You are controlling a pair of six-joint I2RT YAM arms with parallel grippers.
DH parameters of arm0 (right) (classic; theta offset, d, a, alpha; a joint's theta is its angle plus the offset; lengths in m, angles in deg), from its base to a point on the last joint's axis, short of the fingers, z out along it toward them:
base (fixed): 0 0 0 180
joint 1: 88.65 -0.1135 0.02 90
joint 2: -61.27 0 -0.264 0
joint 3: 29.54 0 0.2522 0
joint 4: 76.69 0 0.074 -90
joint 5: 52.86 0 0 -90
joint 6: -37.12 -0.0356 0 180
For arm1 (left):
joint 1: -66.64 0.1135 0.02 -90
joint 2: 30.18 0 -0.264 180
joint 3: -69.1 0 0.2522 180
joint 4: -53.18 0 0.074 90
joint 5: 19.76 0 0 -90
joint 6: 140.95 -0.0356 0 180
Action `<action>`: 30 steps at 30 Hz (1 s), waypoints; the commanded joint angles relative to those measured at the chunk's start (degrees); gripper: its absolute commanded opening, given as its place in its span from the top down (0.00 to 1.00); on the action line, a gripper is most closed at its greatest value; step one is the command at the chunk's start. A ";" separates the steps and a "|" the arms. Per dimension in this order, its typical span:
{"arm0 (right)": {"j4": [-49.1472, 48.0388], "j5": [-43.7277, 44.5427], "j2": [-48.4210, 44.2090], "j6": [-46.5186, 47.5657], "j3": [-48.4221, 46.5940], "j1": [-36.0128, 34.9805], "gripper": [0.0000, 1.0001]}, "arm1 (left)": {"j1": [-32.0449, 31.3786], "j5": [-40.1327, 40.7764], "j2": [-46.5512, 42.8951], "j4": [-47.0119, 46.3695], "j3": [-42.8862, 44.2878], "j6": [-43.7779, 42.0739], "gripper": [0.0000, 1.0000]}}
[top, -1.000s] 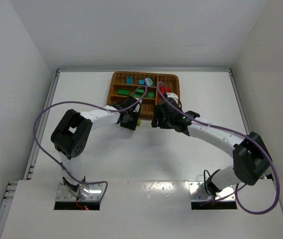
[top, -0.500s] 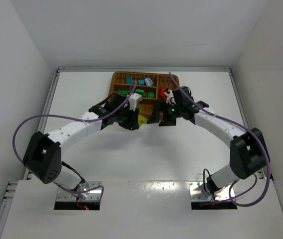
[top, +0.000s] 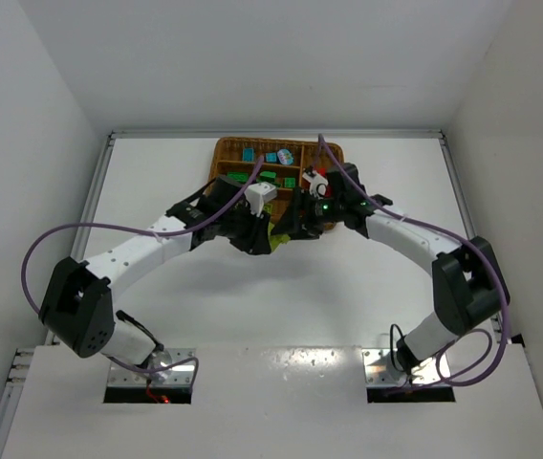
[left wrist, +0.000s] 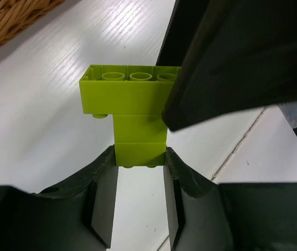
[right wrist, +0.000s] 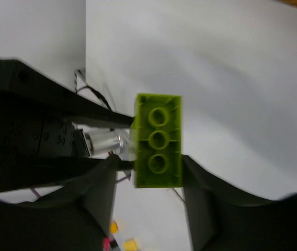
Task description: Sort the legos into containers by color
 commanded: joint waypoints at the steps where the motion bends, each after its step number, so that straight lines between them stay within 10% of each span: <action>1: -4.86 -4.16 1.13 -2.75 -0.17 -0.31 0.53 | 0.38 -1.17 -1.49 -0.71 0.16 -1.22 1.00; 11: -6.46 -0.07 -1.93 -4.61 2.21 1.27 0.99 | 1.43 -0.03 -2.01 -0.71 -0.37 -1.22 1.00; 30: 1.46 16.82 1.91 -0.29 -7.62 1.80 1.00 | 9.87 6.81 -5.45 -1.51 -3.81 4.48 1.00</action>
